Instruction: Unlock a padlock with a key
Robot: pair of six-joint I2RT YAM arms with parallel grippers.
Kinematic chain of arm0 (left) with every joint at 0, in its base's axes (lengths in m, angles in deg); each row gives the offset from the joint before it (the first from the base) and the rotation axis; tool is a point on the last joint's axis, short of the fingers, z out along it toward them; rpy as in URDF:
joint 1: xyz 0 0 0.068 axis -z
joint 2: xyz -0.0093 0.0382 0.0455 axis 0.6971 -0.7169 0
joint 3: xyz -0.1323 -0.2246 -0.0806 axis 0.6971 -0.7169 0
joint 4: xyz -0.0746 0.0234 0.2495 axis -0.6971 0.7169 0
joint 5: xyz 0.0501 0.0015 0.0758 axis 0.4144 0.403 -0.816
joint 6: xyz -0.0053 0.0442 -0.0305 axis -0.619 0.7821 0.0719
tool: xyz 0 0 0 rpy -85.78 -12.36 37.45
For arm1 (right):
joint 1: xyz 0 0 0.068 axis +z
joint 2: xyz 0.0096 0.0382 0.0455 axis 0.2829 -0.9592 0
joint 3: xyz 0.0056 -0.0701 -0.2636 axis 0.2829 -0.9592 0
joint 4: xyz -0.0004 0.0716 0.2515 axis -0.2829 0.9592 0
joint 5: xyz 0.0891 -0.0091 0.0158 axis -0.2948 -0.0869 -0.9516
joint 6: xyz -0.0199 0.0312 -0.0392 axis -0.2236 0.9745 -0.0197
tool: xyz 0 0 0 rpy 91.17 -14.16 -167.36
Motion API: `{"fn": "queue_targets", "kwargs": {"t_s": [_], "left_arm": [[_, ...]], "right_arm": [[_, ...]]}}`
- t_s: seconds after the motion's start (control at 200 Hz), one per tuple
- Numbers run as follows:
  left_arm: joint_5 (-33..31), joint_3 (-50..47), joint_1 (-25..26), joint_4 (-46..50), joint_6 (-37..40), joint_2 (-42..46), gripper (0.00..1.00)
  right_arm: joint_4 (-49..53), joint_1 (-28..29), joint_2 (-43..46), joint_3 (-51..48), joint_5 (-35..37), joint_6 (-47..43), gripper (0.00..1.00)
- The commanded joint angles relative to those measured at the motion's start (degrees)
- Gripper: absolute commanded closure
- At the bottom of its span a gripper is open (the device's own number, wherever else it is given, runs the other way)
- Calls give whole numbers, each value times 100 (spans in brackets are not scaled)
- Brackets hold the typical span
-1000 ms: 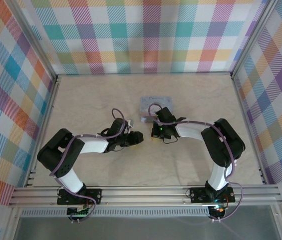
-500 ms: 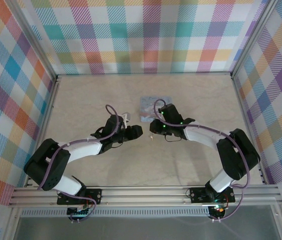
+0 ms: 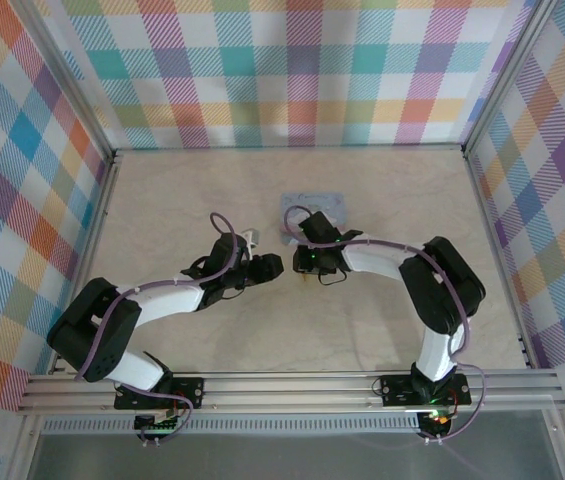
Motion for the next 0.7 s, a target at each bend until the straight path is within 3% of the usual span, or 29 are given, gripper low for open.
{"fn": "queue_targets", "kwargs": {"t_s": [0.0, 0.185, 0.42, 0.695], "left_arm": [[-133, -103, -4, 108, 47, 141, 49], [-153, -167, 0, 78, 32, 139, 49], [-209, -207, -8, 64, 25, 137, 49], [-259, -250, -43, 97, 2, 260, 49]], "right_arm": [[332, 68, -209, 180, 277, -61, 69], [343, 112, -398, 208, 282, -33, 77], [351, 176, -532, 226, 202, -15, 100], [-312, 149, 223, -273, -150, 230, 100]]}}
